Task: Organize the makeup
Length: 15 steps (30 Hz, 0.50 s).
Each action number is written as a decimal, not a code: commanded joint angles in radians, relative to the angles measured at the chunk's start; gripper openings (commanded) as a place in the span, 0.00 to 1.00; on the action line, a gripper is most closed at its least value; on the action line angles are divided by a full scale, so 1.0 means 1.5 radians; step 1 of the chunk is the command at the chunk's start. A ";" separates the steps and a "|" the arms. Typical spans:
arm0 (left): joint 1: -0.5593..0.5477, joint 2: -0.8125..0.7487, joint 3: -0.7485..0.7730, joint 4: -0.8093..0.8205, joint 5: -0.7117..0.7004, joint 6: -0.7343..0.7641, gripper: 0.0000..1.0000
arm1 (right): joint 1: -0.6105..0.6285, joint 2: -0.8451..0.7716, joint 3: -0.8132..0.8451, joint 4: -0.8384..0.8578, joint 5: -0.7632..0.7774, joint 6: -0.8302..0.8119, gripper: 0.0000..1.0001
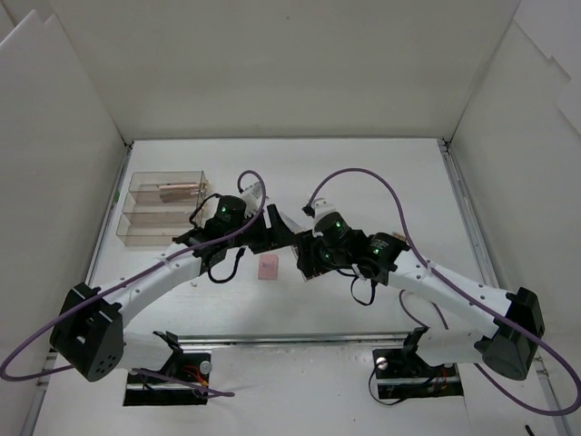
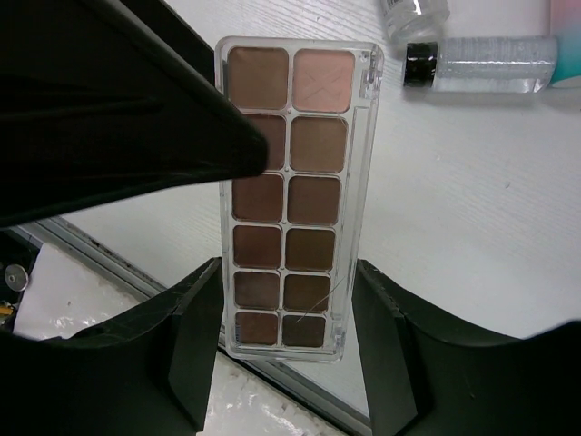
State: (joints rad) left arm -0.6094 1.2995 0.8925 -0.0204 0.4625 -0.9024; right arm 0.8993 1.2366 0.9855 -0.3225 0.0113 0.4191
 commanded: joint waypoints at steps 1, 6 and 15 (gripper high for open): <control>-0.012 0.010 0.034 0.074 0.003 -0.032 0.60 | 0.005 -0.015 0.039 0.019 0.003 -0.008 0.06; -0.019 0.030 0.037 0.101 0.018 -0.050 0.38 | 0.007 -0.010 0.050 0.019 0.006 -0.021 0.07; -0.019 0.037 0.027 0.144 0.019 -0.083 0.00 | 0.006 0.001 0.064 0.019 0.037 -0.035 0.48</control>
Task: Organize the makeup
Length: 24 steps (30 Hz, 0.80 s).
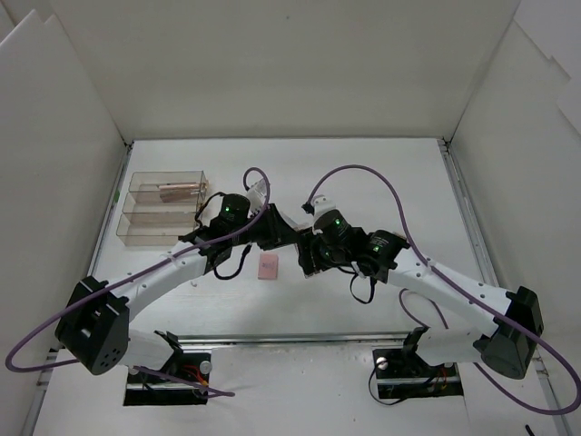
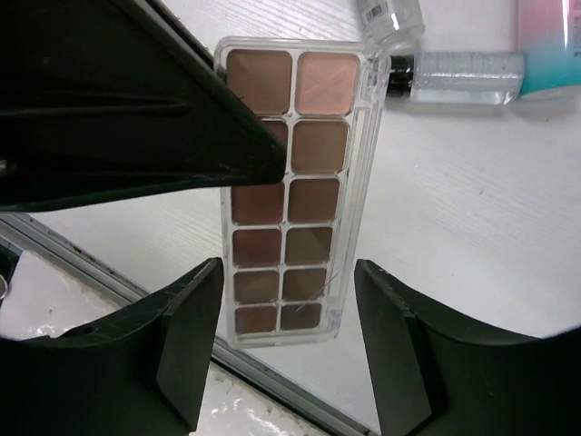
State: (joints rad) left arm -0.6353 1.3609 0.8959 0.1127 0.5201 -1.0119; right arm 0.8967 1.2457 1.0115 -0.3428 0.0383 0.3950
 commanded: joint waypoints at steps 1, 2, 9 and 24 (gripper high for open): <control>-0.002 -0.004 0.025 0.057 -0.020 -0.010 0.00 | 0.008 -0.006 0.050 0.033 0.028 -0.020 0.58; -0.002 -0.002 0.027 0.057 -0.020 -0.010 0.00 | 0.008 -0.006 0.052 0.033 0.043 -0.021 0.72; 0.099 -0.035 -0.001 0.039 -0.016 -0.009 0.00 | -0.003 -0.046 0.057 0.028 0.119 -0.034 0.88; 0.545 -0.063 0.087 -0.160 -0.139 0.017 0.00 | -0.082 -0.097 0.028 -0.012 0.155 -0.032 0.90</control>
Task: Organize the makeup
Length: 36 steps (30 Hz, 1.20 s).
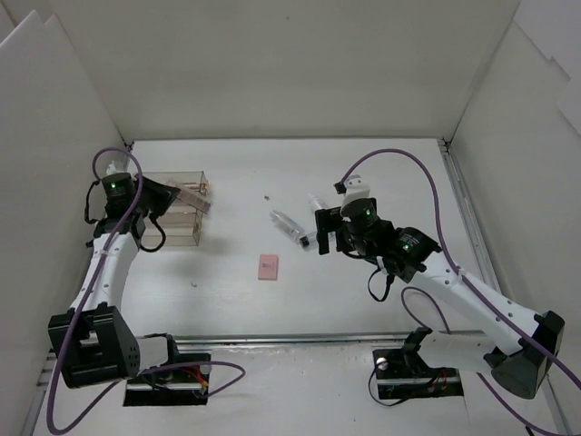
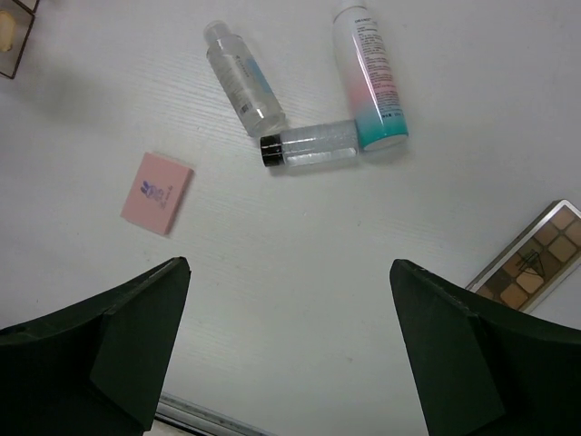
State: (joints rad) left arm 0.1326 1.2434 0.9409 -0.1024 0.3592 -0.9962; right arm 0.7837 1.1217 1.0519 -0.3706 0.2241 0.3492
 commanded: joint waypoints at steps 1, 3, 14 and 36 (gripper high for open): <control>0.046 0.026 0.067 -0.017 -0.032 -0.003 0.00 | -0.012 -0.018 -0.001 0.005 0.036 -0.003 0.90; 0.089 0.055 0.071 -0.008 -0.024 -0.019 0.00 | -0.017 -0.026 -0.008 0.003 0.040 -0.004 0.90; 0.184 0.187 0.157 -0.012 -0.032 -0.029 0.00 | -0.062 -0.066 -0.045 -0.010 0.040 -0.001 0.90; 0.190 0.338 0.252 -0.064 -0.022 -0.060 0.20 | -0.084 -0.068 -0.045 -0.030 0.050 0.030 0.90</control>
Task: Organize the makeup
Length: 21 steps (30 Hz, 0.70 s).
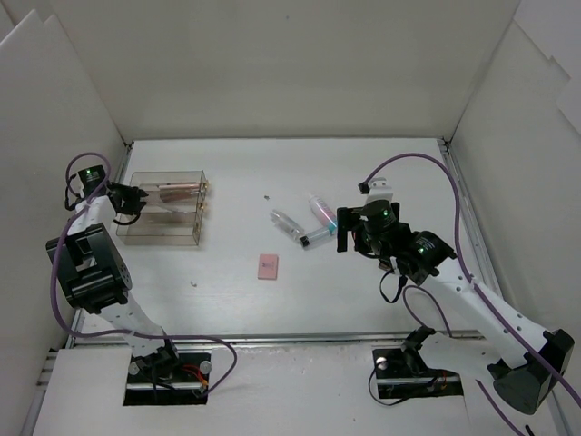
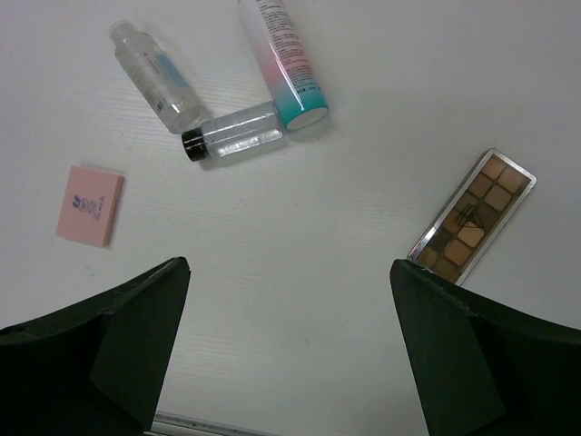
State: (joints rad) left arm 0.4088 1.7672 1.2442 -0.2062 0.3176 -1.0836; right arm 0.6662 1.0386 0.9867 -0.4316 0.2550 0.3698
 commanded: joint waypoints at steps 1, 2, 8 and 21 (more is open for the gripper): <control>0.006 -0.008 0.050 0.004 0.006 -0.002 0.23 | -0.006 -0.012 -0.002 0.010 0.032 0.020 0.90; 0.006 -0.009 0.050 0.001 0.007 -0.001 0.31 | -0.004 -0.012 -0.001 0.009 0.040 0.022 0.90; 0.006 -0.024 0.048 -0.013 0.006 0.008 0.47 | -0.009 -0.014 0.003 -0.014 0.072 0.047 0.90; -0.043 -0.183 0.045 -0.041 0.000 0.115 0.66 | -0.160 -0.008 -0.049 -0.085 0.103 0.142 0.91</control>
State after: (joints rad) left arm 0.3965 1.6302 1.2675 -0.2737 0.3264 -1.0157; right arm 0.4873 1.0206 0.9386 -0.5320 0.3687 0.5186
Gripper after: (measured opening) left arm 0.646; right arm 0.911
